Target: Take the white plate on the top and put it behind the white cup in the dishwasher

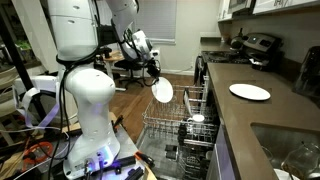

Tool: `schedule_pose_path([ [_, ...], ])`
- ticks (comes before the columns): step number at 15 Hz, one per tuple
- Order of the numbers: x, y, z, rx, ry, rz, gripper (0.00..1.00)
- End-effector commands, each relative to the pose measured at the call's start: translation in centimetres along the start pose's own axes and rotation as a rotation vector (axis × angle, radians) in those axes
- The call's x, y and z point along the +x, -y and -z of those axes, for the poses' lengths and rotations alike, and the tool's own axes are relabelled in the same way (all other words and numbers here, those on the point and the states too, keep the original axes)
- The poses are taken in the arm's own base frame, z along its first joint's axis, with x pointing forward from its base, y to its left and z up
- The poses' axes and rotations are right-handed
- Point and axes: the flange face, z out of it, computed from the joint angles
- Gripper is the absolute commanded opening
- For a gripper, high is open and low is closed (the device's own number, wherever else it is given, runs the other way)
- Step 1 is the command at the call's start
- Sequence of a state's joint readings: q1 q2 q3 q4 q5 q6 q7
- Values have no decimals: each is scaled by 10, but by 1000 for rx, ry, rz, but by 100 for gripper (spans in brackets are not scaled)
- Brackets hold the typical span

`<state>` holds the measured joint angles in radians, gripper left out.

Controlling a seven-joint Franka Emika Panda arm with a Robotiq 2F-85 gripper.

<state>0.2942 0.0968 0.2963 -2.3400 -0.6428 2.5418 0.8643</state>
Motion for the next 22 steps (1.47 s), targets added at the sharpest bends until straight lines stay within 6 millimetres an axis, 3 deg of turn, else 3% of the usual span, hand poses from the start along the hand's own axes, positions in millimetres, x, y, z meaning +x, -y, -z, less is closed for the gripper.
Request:
schedule_pose_path([
  [1,-13,-2,13,53,16,22,6],
  [6,-31,-7,15,82,85,31,5],
  [7,-22,-1,1,70,88,7,6],
  [22,-31,-6,1,75,109,30,5],
])
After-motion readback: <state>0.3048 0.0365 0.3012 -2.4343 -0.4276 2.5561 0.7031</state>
